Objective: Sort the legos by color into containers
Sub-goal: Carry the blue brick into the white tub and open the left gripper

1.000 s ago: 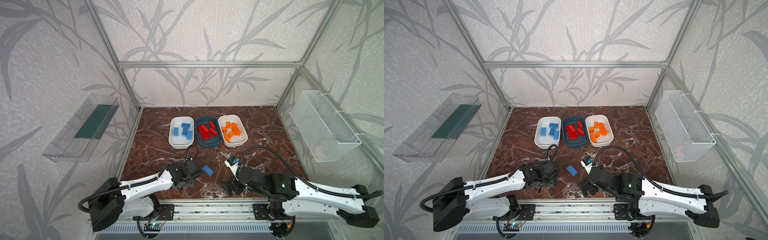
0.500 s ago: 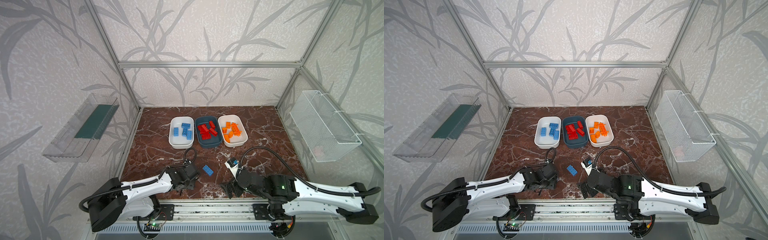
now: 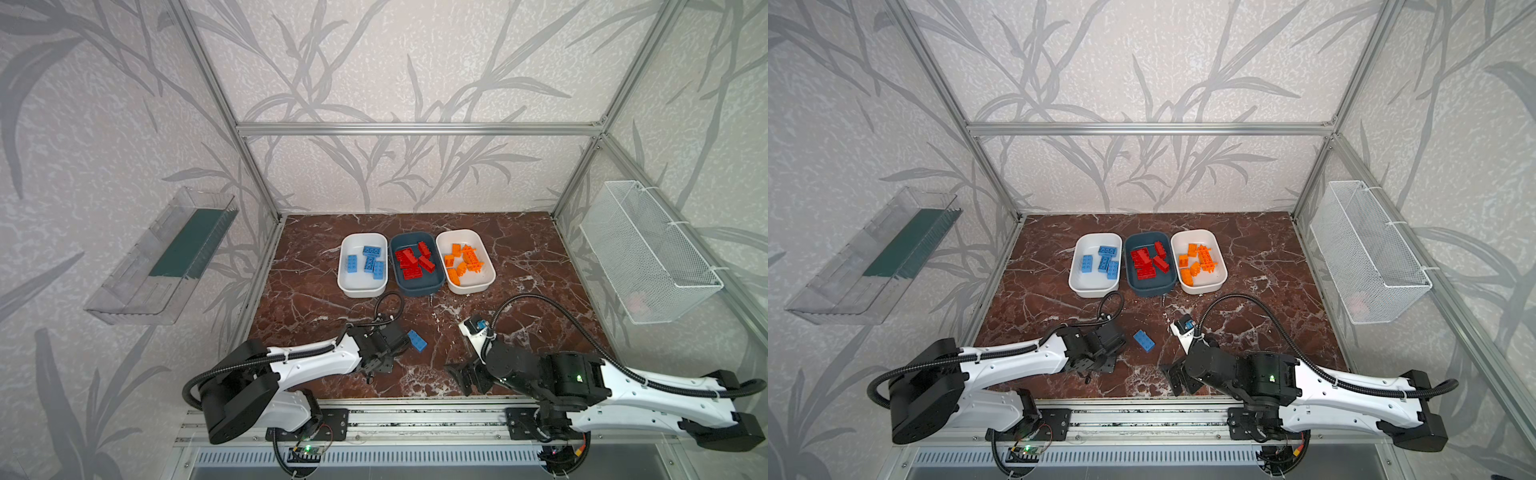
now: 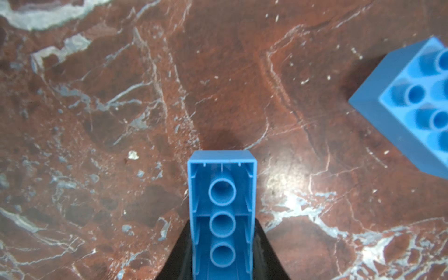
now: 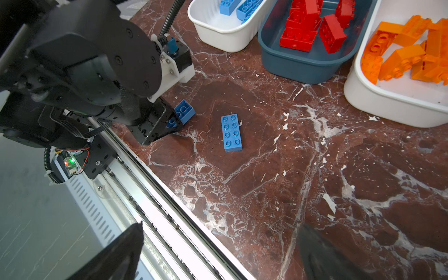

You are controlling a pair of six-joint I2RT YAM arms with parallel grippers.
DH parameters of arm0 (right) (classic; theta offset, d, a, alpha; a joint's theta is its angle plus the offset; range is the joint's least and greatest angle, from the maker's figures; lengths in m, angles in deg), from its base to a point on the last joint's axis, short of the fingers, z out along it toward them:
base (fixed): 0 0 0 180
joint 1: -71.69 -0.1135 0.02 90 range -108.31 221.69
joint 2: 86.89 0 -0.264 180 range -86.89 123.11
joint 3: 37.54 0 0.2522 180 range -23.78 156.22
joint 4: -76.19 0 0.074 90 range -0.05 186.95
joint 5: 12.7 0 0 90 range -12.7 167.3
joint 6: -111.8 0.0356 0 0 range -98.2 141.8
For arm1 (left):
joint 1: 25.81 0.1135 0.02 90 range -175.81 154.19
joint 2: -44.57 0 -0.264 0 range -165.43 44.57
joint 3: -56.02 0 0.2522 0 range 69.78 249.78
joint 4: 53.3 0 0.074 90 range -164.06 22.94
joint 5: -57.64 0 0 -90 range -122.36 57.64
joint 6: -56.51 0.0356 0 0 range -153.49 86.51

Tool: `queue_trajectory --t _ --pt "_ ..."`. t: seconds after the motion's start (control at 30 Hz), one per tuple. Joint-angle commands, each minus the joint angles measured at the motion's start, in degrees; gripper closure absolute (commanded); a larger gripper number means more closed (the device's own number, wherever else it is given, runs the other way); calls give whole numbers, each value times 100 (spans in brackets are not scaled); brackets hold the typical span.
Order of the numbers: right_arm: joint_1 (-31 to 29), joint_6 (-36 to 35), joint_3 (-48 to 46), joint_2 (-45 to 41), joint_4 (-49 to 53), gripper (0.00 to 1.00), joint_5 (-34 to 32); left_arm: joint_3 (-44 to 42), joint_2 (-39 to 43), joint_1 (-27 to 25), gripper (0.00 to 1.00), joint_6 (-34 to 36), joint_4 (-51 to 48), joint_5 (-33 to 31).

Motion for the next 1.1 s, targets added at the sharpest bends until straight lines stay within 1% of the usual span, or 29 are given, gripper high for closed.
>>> queue_trajectory --t 0.0,0.17,0.27,0.43,0.5,0.63,0.8,0.97,1.07 --pt "-45 48 -89 -173 96 1 -258 349 -198 16 82 100 -264 -230" --pt "-40 -83 -67 -326 210 1 -421 790 -339 60 85 238 -435 -339" --pt "-34 -169 -45 -405 194 1 -425 1110 -296 109 85 369 -640 -423" --pt "-31 -348 52 -418 154 1 -423 1672 -170 417 85 663 -978 -542" --pt "-29 -411 62 -419 106 1 -423 1844 -103 688 85 773 -1029 -512" --pt "24 -507 46 -351 -103 1 -282 2066 -2 1413 85 889 -926 -393" --pt "126 -553 -21 -213 -359 1 -25 2451 -235 2270 84 997 -772 -266" --pt "596 -536 -256 -190 -907 1 842 2967 -686 2940 84 1177 -649 -40" --pt "859 -614 -255 -157 -930 1 1054 3396 -1168 3303 84 1280 -572 185"
